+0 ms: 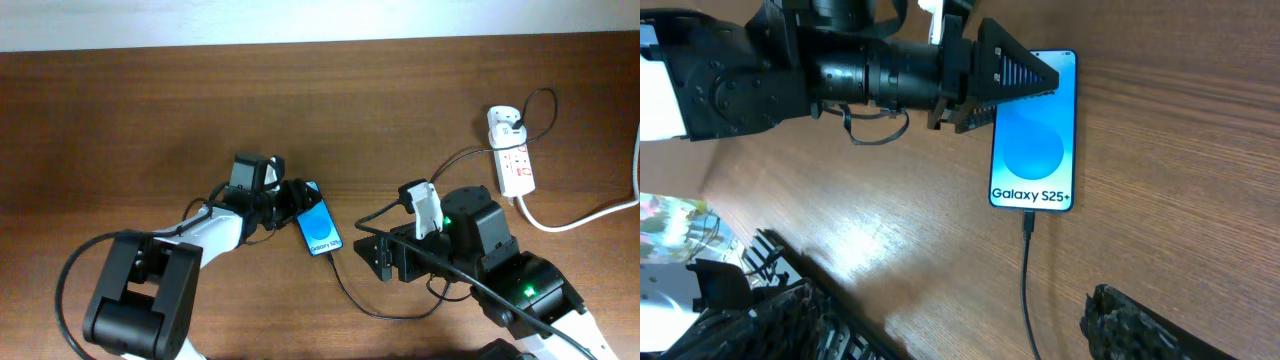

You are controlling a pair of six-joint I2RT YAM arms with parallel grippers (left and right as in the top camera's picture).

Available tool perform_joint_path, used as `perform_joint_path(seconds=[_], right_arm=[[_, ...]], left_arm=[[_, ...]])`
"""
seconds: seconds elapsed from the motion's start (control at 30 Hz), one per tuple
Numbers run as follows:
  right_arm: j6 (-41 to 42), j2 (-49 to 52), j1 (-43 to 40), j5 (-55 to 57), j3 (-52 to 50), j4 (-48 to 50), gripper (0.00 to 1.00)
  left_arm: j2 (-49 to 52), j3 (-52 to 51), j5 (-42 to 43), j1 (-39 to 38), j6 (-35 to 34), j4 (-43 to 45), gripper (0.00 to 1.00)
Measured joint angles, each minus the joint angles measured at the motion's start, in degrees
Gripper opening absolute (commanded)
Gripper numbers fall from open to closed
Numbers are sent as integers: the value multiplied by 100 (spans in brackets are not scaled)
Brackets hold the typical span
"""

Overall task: Plug charger to phone and switch on socket
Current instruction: 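Lower the phone onto the table with the left gripper and release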

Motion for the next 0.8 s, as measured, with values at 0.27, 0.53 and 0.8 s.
perform_joint_path(seconds=[0.27, 0.53, 0.8], right_arm=[[-15, 0, 0, 181, 2, -144, 91], [-13, 0, 0, 796, 2, -190, 97], [101, 0, 0, 1351, 2, -321, 98]], left_arm=[[-76, 234, -144, 17, 280, -1038, 63], [-57, 345, -297, 17, 328, -986, 82], [-527, 417, -459, 17, 496, -2249, 99]])
